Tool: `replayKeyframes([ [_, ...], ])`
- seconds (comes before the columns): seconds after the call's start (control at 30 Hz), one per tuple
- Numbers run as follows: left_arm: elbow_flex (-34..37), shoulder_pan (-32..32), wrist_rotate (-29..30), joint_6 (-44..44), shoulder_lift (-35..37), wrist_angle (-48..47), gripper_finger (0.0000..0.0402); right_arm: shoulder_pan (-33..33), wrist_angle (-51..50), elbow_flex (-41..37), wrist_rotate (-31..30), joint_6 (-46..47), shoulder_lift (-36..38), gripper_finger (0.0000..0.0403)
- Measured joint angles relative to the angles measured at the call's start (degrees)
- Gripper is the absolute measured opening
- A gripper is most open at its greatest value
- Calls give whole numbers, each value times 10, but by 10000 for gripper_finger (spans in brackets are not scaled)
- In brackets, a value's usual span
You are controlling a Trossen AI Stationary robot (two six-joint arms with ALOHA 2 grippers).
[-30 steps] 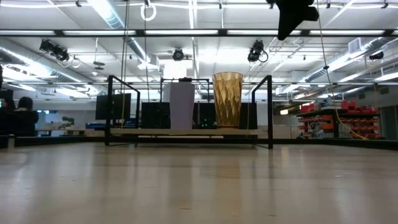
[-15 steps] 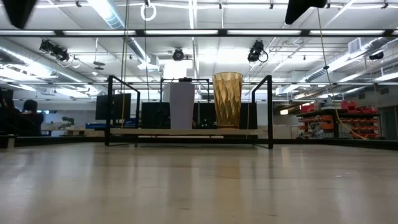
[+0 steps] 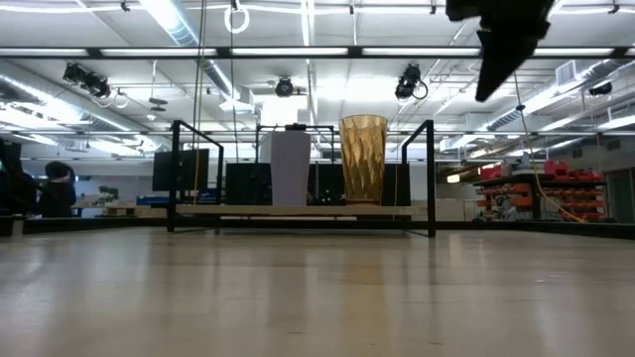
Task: Stack small to large cups/mugs on shelf
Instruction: Put the blue cup on the shelf
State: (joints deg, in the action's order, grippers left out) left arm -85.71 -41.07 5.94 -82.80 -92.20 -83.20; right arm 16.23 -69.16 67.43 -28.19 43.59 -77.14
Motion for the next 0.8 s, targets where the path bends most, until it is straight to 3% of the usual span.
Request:
replayKeyframes([
  [0.23, 0, -30, -1, -59, -3, 36, 66, 1, 124, -113, 85, -16, 59, 30],
  [0.5, 0, -40, 10, -97, -8, 33, 93, 2, 214, -205, 107, -11, 97, 42],
  [0.8, -1, -46, 12, -105, -34, 3, 97, 5, 271, -226, 107, -15, 97, 43],
])
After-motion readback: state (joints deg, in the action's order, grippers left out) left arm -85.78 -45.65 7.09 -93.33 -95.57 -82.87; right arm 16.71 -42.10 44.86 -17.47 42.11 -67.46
